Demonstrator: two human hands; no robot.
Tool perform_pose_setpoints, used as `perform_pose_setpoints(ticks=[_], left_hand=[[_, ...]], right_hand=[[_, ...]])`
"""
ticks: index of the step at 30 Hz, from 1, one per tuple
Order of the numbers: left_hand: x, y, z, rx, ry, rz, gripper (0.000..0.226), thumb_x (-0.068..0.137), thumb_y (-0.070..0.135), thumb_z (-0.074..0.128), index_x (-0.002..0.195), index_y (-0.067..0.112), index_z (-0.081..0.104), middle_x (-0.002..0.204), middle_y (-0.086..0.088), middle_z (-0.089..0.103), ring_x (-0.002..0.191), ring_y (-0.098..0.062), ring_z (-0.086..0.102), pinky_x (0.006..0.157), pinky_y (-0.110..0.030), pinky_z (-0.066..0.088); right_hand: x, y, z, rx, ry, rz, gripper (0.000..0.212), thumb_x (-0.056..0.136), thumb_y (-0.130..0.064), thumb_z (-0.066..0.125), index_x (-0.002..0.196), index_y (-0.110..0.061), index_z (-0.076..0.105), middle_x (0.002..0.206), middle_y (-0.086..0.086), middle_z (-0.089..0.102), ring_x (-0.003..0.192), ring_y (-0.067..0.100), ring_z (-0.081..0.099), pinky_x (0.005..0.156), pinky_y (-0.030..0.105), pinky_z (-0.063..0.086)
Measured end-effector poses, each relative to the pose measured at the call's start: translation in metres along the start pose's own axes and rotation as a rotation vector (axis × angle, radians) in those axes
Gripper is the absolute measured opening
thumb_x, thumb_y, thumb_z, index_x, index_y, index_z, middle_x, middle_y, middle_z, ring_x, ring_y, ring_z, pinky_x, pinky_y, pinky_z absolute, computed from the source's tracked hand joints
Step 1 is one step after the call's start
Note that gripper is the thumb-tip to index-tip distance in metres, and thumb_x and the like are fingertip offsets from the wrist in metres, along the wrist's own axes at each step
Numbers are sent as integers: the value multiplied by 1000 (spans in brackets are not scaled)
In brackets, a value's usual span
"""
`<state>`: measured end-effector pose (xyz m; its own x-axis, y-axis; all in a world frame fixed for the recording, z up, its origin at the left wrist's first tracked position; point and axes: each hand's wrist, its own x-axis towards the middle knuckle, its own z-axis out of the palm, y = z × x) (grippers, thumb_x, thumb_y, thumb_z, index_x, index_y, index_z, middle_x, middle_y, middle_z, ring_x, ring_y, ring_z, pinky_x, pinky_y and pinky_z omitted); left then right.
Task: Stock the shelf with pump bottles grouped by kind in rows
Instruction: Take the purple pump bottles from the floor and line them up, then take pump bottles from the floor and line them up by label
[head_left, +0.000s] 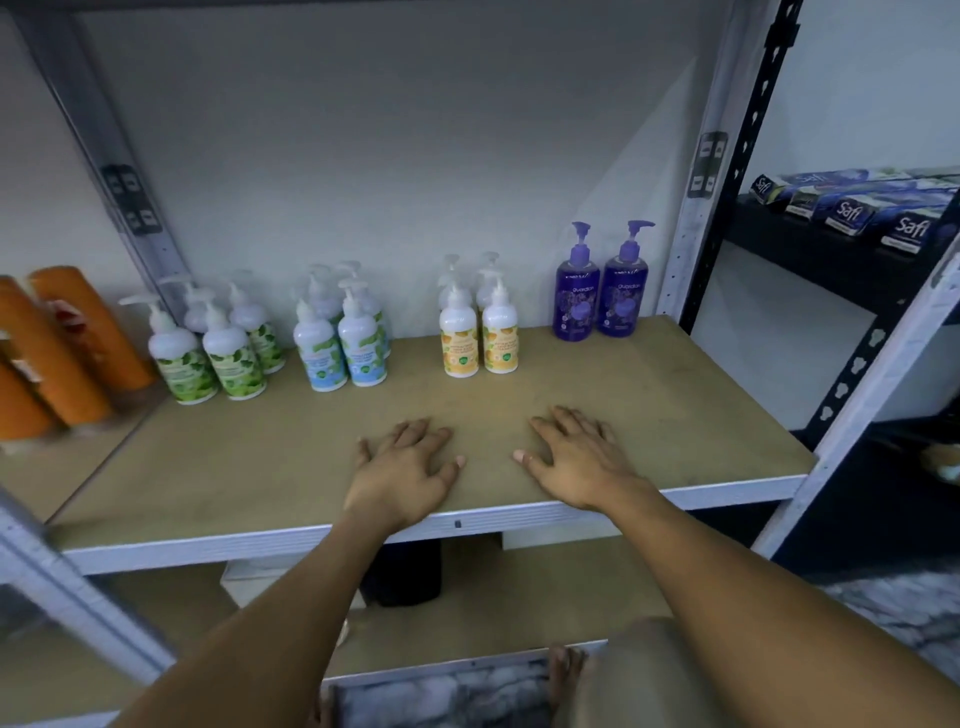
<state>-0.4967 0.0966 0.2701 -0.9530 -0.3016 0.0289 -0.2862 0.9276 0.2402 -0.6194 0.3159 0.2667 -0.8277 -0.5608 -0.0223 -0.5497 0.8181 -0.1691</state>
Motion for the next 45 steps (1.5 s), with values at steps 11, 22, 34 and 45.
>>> perform_pose_setpoints(ticks=[11, 22, 34, 45], left_hand=[[-31, 2, 2, 14, -9, -3, 61, 96, 68, 28, 153, 44, 27, 165, 12, 18, 153, -15, 11, 120, -60, 7], [-109, 100, 49, 37, -12, 330, 63, 88, 66, 45, 147, 44, 38, 165, 9, 15, 152, -31, 6, 118, -61, 13], [-177, 216, 176, -241, -625, 522, 62, 82, 45, 69, 141, 36, 52, 149, 7, 49, 131, -16, 50, 110, -36, 40], [-181, 259, 273, -158, -801, 483, 51, 85, 24, 69, 135, 27, 59, 127, -6, 63, 116, -26, 59, 91, -38, 52]], right_hand=[[-55, 13, -2, 16, 20, -43, 70, 98, -67, 30, 157, -30, 25, 167, 3, 14, 154, 21, 9, 124, 47, 8], [-240, 93, 44, 46, -74, -13, 66, 96, -49, 57, 153, -24, 36, 156, 5, 38, 139, 26, 41, 109, 39, 40], [-379, 178, 136, 178, -265, 321, 68, 90, -36, 66, 151, -34, 36, 139, -1, 53, 119, 22, 55, 97, 45, 47], [-365, 210, 200, 276, -300, 362, 59, 93, -29, 63, 149, -29, 42, 123, 9, 63, 111, 27, 60, 96, 40, 44]])
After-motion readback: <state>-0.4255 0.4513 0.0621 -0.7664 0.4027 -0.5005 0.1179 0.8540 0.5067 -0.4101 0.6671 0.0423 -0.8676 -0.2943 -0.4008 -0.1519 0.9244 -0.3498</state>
